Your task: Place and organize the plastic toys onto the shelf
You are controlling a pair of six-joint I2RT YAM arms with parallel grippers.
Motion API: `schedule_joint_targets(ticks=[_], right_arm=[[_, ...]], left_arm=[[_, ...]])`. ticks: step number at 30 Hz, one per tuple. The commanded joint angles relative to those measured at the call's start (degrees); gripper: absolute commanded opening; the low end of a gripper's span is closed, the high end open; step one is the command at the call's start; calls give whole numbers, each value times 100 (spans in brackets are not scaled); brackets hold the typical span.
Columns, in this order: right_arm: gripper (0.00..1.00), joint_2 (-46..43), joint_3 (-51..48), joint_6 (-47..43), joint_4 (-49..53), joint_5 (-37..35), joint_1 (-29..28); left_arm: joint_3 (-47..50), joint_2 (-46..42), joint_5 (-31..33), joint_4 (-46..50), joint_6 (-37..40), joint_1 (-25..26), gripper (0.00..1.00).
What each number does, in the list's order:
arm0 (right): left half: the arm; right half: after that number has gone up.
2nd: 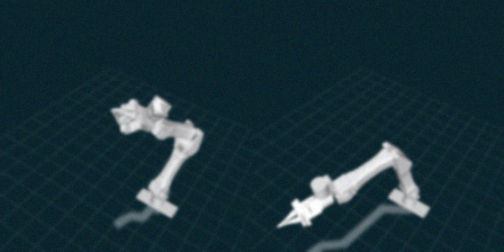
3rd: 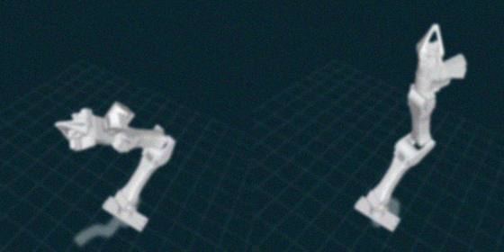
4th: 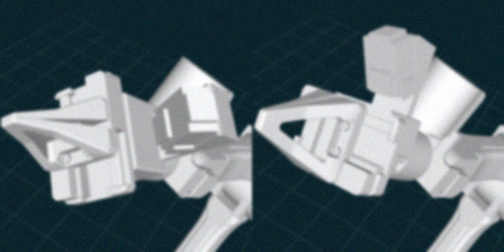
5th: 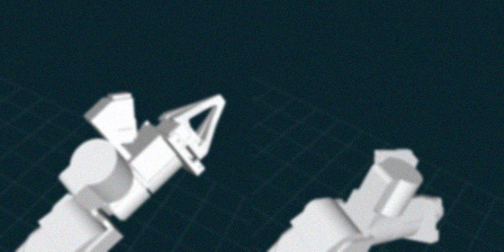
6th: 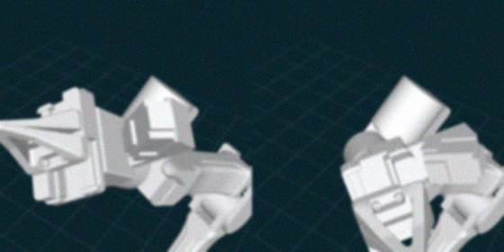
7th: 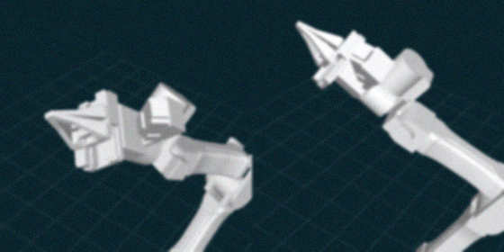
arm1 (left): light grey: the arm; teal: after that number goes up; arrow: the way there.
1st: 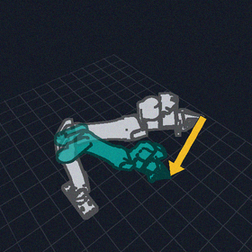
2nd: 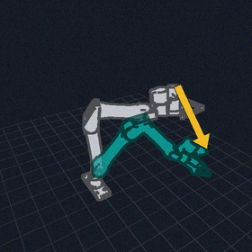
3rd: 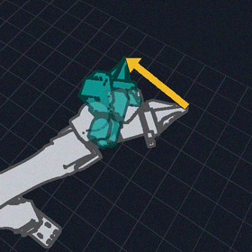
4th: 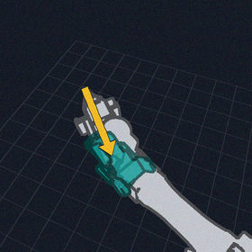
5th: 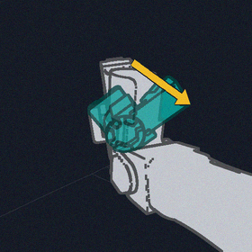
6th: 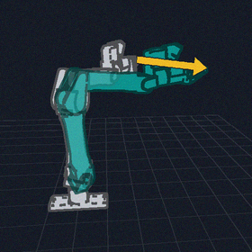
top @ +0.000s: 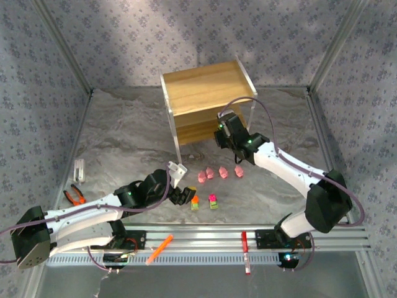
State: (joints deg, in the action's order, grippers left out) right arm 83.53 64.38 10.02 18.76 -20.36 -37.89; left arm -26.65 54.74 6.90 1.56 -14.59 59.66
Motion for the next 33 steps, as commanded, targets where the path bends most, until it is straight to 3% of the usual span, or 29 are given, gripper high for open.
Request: schedule_joint_targets(ticks=[1, 12, 19, 33], right_arm=[[53, -180, -39, 26, 189, -135, -36], [55, -192, 66, 0, 236, -143, -54], [52, -148, 101, 26, 201, -116, -61], [57, -452, -11, 112, 327, -213, -225]], left_arm=[[20, -73, 35, 37, 53, 46, 82], [20, -95, 51, 55, 53, 46, 82], [20, -86, 47, 55, 53, 48, 82], [12, -69, 51, 45, 53, 46, 82]])
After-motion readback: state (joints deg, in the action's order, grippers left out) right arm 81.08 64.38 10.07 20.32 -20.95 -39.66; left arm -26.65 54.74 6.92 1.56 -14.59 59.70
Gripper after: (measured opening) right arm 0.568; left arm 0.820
